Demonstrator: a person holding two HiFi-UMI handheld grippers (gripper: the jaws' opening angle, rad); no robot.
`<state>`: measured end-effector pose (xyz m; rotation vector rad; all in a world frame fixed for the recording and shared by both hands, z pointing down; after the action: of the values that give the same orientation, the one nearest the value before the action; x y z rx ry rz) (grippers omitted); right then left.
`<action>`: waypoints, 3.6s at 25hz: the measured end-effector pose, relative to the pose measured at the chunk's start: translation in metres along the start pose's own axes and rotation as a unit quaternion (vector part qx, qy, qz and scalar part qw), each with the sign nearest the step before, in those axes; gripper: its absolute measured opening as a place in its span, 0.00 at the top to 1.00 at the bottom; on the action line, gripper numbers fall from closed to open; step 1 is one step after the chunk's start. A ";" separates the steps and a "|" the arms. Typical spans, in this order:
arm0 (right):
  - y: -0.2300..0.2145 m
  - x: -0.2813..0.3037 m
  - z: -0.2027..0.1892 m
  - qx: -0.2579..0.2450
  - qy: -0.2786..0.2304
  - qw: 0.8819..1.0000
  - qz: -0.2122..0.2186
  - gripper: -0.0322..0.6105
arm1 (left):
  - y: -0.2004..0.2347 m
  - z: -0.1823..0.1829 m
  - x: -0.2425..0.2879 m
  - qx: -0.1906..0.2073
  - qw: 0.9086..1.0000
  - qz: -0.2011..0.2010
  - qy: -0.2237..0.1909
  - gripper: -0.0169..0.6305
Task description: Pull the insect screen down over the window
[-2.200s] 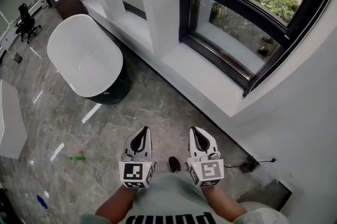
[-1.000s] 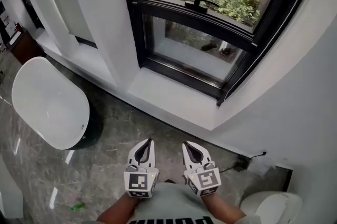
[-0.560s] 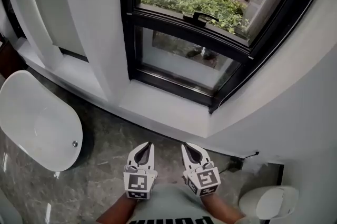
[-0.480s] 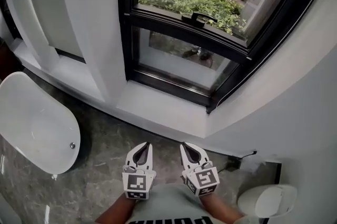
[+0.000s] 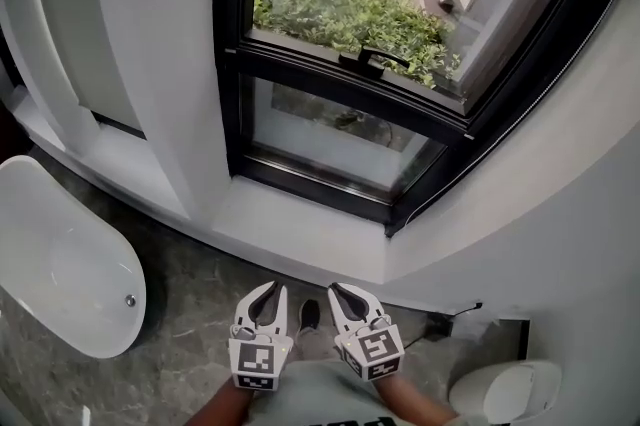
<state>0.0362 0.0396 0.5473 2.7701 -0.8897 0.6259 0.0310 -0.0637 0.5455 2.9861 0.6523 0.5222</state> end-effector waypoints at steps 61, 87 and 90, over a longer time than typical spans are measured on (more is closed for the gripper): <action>-0.322 -0.034 0.606 -0.515 -0.117 0.769 -0.360 0.45 | 0.103 0.602 0.228 0.576 0.802 0.098 -0.122 0.32; -0.361 -0.124 0.804 -0.559 -0.102 0.689 -0.450 0.42 | 0.138 0.871 0.177 0.639 0.716 0.245 -0.136 0.22; -0.368 -0.129 0.802 -0.558 -0.079 0.694 -0.448 0.42 | 0.137 0.876 0.175 0.643 0.714 0.242 -0.136 0.22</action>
<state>0.4302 0.1810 -0.2407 1.7006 0.1954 -0.2978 0.5268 -0.0882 -0.2102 4.3956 0.1293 -0.8029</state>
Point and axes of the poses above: the fingertips, and each gripper's own axes: x forward along the fingers, y to its left, z out of its top, the point moved 1 cm from there along -x, backward along the fingers, and after that the axes turned 4 degrees about y, right-handed, at the moved point
